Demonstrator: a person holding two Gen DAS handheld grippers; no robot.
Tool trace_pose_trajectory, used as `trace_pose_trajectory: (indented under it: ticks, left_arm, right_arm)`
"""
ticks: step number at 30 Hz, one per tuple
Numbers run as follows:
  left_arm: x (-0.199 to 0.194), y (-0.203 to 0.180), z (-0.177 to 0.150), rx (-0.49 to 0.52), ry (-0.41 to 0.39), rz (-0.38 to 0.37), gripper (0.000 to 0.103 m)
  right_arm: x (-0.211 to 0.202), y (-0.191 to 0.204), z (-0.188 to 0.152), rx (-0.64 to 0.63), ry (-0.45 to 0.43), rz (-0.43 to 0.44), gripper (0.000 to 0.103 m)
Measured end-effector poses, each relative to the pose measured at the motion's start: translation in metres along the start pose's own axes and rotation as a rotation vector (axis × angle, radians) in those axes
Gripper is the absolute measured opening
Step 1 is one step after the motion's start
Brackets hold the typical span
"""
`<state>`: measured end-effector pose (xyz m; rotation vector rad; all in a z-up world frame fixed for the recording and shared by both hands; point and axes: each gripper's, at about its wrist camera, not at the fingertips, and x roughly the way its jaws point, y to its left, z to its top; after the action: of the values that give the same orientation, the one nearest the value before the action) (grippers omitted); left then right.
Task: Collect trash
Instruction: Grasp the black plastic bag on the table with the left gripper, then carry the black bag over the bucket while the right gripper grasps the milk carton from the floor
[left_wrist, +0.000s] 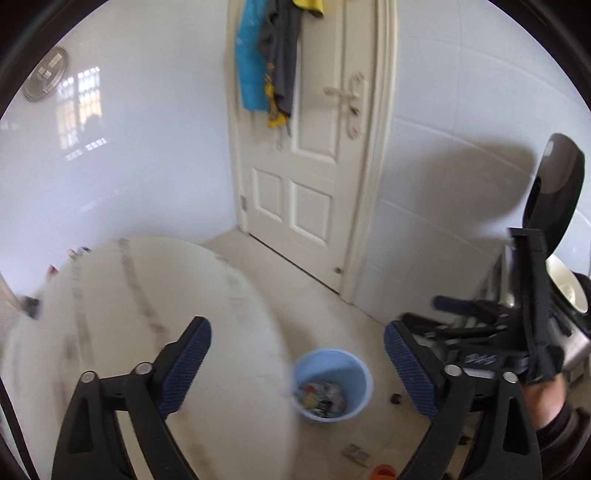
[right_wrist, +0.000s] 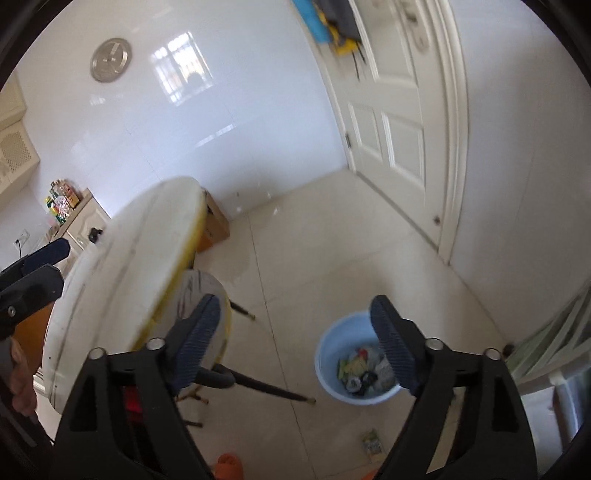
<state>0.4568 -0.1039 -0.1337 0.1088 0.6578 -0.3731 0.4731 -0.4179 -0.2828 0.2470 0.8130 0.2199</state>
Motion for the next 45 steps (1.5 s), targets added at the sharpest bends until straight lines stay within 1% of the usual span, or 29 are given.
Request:
trace_pose_trajectory:
  ticks: [1,2,3,5,7,10,11,12,13,15,16,18,20,22,24,25,26,27,29,30,31,32,33,35,36,38,41,43,45]
  left_arm:
    - [-0.012,0.013,-0.003,0.007,-0.018,0.031,0.1]
    - [-0.026,0.034,-0.005,0.013,-0.037,0.083,0.101]
    - [-0.038,0.042,-0.011,0.014,-0.045,0.108,0.102]
    - [-0.054,0.083,-0.015,0.007,-0.038,0.181,0.102]
    - [-0.073,0.123,-0.024,-0.014,-0.033,0.253,0.102]
    - [-0.087,0.191,-0.028,-0.028,-0.024,0.374,0.102]
    - [-0.088,0.209,-0.029,-0.031,-0.028,0.402,0.102]
    - [-0.092,0.22,-0.031,-0.034,-0.037,0.407,0.102]
    - [-0.088,0.246,-0.033,-0.047,-0.037,0.401,0.102]
    - [-0.076,0.279,-0.035,-0.081,-0.025,0.426,0.102]
    - [-0.065,0.294,-0.035,-0.095,-0.009,0.422,0.102]
    - [-0.034,0.324,-0.036,-0.118,0.041,0.432,0.102]
    - [-0.001,0.354,-0.034,-0.132,0.097,0.407,0.101]
    - [0.031,0.373,-0.023,-0.14,0.138,0.411,0.099]
    - [0.058,0.39,-0.015,-0.13,0.159,0.391,0.099]
    - [0.082,0.398,-0.007,-0.132,0.186,0.341,0.099]
    - [0.092,0.405,-0.004,-0.134,0.201,0.333,0.098]
    - [0.105,0.414,0.0,-0.131,0.22,0.329,0.094]
    - [0.122,0.429,0.006,-0.123,0.23,0.368,0.091]
    - [0.129,0.433,0.008,-0.13,0.235,0.371,0.089]
    - [0.14,0.436,0.011,-0.138,0.252,0.351,0.087]
    - [0.149,0.438,0.014,-0.157,0.255,0.314,0.079]
    - [0.16,0.438,0.022,-0.173,0.243,0.292,0.062]
    - [0.166,0.438,0.029,-0.181,0.247,0.268,0.042]
    - [0.169,0.437,0.031,-0.182,0.253,0.271,0.041]
    - [0.163,0.439,0.029,-0.178,0.258,0.261,0.038]
    - [0.134,0.435,0.017,-0.195,0.253,0.268,0.036]
    - [0.096,0.419,0.006,-0.203,0.229,0.273,0.036]
    - [0.05,0.389,-0.009,-0.173,0.19,0.282,0.036]
  right_arm:
    - [-0.006,0.009,0.0,-0.01,-0.007,-0.001,0.084]
    - [-0.013,0.019,0.0,-0.015,-0.022,-0.014,0.086]
    - [-0.018,0.027,-0.001,-0.018,-0.033,-0.028,0.089]
    - [-0.024,0.037,-0.002,-0.021,-0.046,-0.019,0.09]
    - [-0.032,0.049,-0.005,-0.021,-0.064,-0.021,0.093]
    - [-0.035,0.066,0.0,-0.031,-0.082,-0.025,0.094]
    - [-0.034,0.071,0.001,-0.034,-0.086,-0.027,0.094]
    - [-0.033,0.078,0.003,-0.037,-0.094,-0.027,0.094]
    - [-0.03,0.084,0.006,-0.04,-0.106,-0.033,0.094]
    - [-0.022,0.095,0.01,-0.046,-0.115,-0.051,0.101]
    - [-0.018,0.098,0.01,-0.045,-0.125,-0.063,0.103]
    - [-0.007,0.103,0.009,-0.046,-0.12,-0.084,0.103]
    - [0.009,0.104,0.007,-0.029,-0.109,-0.1,0.103]
    - [0.024,0.102,0.005,-0.02,-0.087,-0.12,0.103]
    - [0.041,0.096,0.001,-0.005,-0.062,-0.136,0.103]
    - [0.047,0.092,0.0,0.001,-0.05,-0.144,0.103]
    - [0.053,0.089,-0.002,0.009,-0.042,-0.151,0.103]
    - [0.06,0.084,-0.005,0.019,-0.028,-0.163,0.103]
    - [0.067,0.077,-0.009,0.033,-0.009,-0.174,0.103]
    - [0.072,0.073,-0.013,0.042,0.005,-0.179,0.103]
    - [0.073,0.07,-0.015,0.046,0.012,-0.184,0.103]
    - [0.075,0.067,-0.017,0.05,0.021,-0.186,0.103]
    - [0.076,0.064,-0.02,0.055,0.031,-0.189,0.103]
    - [0.074,0.059,-0.027,0.065,0.043,-0.195,0.103]
    - [0.073,0.057,-0.03,0.066,0.048,-0.199,0.103]
    - [0.067,0.052,-0.035,0.069,0.053,-0.211,0.103]
    - [0.054,0.044,-0.046,0.081,0.059,-0.215,0.103]
    - [0.049,0.042,-0.054,0.078,0.069,-0.208,0.103]
    - [0.042,0.038,-0.064,0.076,0.07,-0.2,0.103]
